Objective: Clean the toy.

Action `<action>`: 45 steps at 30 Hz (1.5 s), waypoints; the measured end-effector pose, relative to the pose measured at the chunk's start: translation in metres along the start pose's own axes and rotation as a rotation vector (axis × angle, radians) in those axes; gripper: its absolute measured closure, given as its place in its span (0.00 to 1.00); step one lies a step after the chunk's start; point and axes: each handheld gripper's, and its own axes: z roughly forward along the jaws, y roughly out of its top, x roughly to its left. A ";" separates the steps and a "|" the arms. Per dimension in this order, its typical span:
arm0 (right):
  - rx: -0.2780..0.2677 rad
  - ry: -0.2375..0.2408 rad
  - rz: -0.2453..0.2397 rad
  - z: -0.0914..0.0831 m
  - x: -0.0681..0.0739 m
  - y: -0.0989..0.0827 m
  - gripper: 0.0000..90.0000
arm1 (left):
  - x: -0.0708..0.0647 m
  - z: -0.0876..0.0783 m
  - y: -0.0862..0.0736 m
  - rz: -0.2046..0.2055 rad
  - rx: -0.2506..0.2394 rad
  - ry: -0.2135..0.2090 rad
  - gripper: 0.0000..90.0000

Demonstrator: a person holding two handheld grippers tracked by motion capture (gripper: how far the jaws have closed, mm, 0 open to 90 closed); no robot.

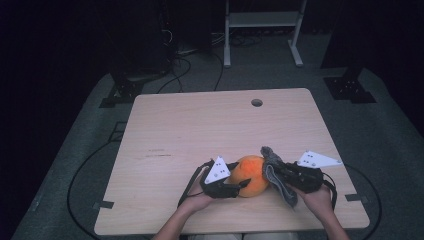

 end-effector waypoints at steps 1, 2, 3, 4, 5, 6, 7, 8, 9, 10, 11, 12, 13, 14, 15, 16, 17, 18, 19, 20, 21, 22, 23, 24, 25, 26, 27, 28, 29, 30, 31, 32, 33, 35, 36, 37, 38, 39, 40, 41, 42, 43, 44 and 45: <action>0.002 -0.002 -0.003 0.001 0.001 0.000 0.90 | 0.001 -0.001 0.000 0.000 0.000 0.001 0.42; 0.002 0.001 -0.005 0.002 0.000 0.000 0.90 | 0.001 -0.001 -0.001 -0.002 0.002 0.002 0.42; 0.000 0.004 0.000 0.002 -0.001 0.000 0.90 | 0.002 -0.002 -0.001 -0.004 0.002 0.002 0.42; 0.001 0.005 0.012 0.002 -0.002 -0.001 0.90 | 0.002 -0.002 -0.001 -0.005 0.000 0.002 0.42; 0.002 0.002 0.010 0.002 -0.002 -0.001 0.90 | 0.003 -0.002 0.000 -0.008 0.000 0.004 0.42; 0.002 0.001 0.007 0.001 -0.001 -0.002 0.90 | 0.003 -0.001 -0.001 -0.013 -0.002 0.006 0.42; 0.003 0.001 0.004 0.000 0.001 -0.001 0.90 | 0.004 -0.002 -0.001 -0.020 -0.004 0.012 0.42; -0.001 0.005 -0.011 -0.001 0.006 0.001 0.90 | 0.004 -0.002 -0.001 -0.029 -0.005 0.015 0.41; -0.008 0.013 -0.020 -0.001 0.009 0.002 0.90 | 0.006 -0.002 -0.002 -0.043 -0.010 0.019 0.41; -0.018 0.030 -0.034 -0.001 0.014 0.005 0.90 | 0.007 -0.003 -0.002 -0.052 -0.010 0.021 0.41; -0.026 0.050 -0.050 0.000 0.020 0.007 0.90 | 0.008 -0.003 -0.002 -0.058 -0.011 0.026 0.41; -0.033 0.073 -0.069 0.001 0.026 0.010 0.90 | 0.009 -0.003 -0.002 -0.063 -0.012 0.032 0.41; -0.038 0.099 -0.089 0.002 0.033 0.012 0.90 | 0.010 -0.003 -0.002 -0.069 -0.013 0.034 0.41; -0.037 0.115 -0.109 0.004 0.038 0.014 0.90 | 0.010 -0.003 -0.002 -0.075 -0.015 0.037 0.41; -0.030 0.121 -0.127 0.005 0.042 0.016 0.90 | 0.012 -0.004 -0.003 -0.082 -0.014 0.037 0.41; -0.029 0.119 -0.136 0.007 0.043 0.015 0.90 | 0.013 -0.005 -0.003 -0.092 -0.018 0.032 0.41; -0.028 0.119 -0.129 0.007 0.041 0.014 0.90 | 0.014 -0.005 -0.004 -0.096 -0.019 0.028 0.41; -0.033 0.116 -0.109 0.007 0.037 0.012 0.90 | 0.014 -0.006 -0.005 -0.102 -0.019 0.025 0.41; -0.033 0.101 -0.092 0.007 0.031 0.010 0.90 | 0.014 -0.006 -0.005 -0.103 -0.021 0.022 0.41; -0.033 0.086 -0.068 0.006 0.024 0.007 0.90 | 0.014 -0.006 -0.005 -0.097 -0.019 0.018 0.42; -0.030 0.070 -0.038 0.004 0.016 0.004 0.90 | 0.014 -0.006 -0.005 -0.090 -0.017 0.010 0.42; -0.019 0.045 -0.011 0.003 0.010 0.001 0.90 | 0.013 -0.005 -0.004 -0.077 -0.011 -0.004 0.42; -0.008 0.031 0.012 0.002 0.005 -0.001 0.90 | 0.011 -0.005 -0.003 -0.056 -0.007 -0.020 0.42; -0.006 0.038 0.034 0.002 0.000 -0.003 0.90 | 0.008 -0.005 -0.003 -0.038 -0.007 -0.041 0.42; -0.004 0.043 0.052 0.001 -0.002 -0.005 0.90 | 0.006 -0.005 -0.003 -0.022 -0.007 -0.071 0.40; 0.000 0.039 0.053 0.001 -0.003 -0.005 0.90 | 0.004 -0.005 -0.003 0.002 -0.002 -0.092 0.36; 0.007 0.033 0.053 0.001 -0.004 -0.005 0.90 | 0.003 -0.006 -0.003 0.034 -0.005 -0.090 0.33; 0.010 0.035 0.055 0.000 -0.005 -0.005 0.90 | 0.003 -0.005 -0.003 0.037 0.000 -0.071 0.30; 0.009 0.043 0.054 0.000 -0.004 -0.004 0.90 | 0.005 -0.004 -0.003 0.018 0.015 -0.043 0.26; 0.009 0.043 0.047 -0.001 -0.003 -0.003 0.90 | 0.007 -0.002 -0.002 -0.009 0.032 -0.026 0.22; 0.010 0.042 0.035 -0.001 -0.001 -0.002 0.90 | 0.009 -0.001 -0.003 -0.032 0.033 -0.033 0.22; 0.006 0.046 0.025 -0.002 0.003 0.001 0.90 | 0.009 -0.001 -0.004 -0.032 0.021 -0.037 0.27; -0.001 0.058 0.008 -0.003 0.007 0.004 0.90 | 0.008 -0.001 -0.004 -0.019 0.020 -0.031 0.30; -0.020 0.107 -0.028 -0.003 0.018 0.011 0.90 | 0.002 0.000 -0.004 0.017 0.023 -0.035 0.37; -0.029 0.135 -0.053 -0.002 0.027 0.016 0.90 | 0.000 0.000 -0.003 0.038 0.031 -0.034 0.39; -0.029 0.146 -0.079 -0.001 0.032 0.019 0.90 | -0.001 0.000 -0.003 0.048 0.039 -0.036 0.40; -0.029 0.148 -0.093 -0.001 0.035 0.021 0.90 | -0.002 -0.001 -0.003 0.066 0.046 -0.039 0.41; -0.026 0.144 -0.103 -0.001 0.037 0.023 0.90 | -0.003 -0.002 -0.002 0.072 0.049 -0.042 0.42; -0.029 0.141 -0.105 -0.001 0.035 0.023 0.90 | -0.003 -0.003 -0.003 0.071 0.049 -0.046 0.42; -0.031 0.137 -0.089 -0.001 0.031 0.021 0.90 | -0.002 -0.002 -0.003 0.068 0.046 -0.049 0.42; -0.026 0.134 -0.071 -0.002 0.028 0.019 0.90 | -0.002 -0.002 -0.003 0.063 0.042 -0.049 0.40; -0.022 0.136 -0.058 -0.002 0.025 0.016 0.90 | -0.001 -0.001 -0.001 0.042 0.039 -0.049 0.36; -0.021 0.138 -0.050 -0.001 0.023 0.013 0.90 | 0.000 0.000 0.000 0.005 0.027 -0.049 0.29; -0.018 0.141 -0.038 -0.001 0.022 0.010 0.90 | 0.001 0.001 0.001 -0.030 0.017 -0.050 0.24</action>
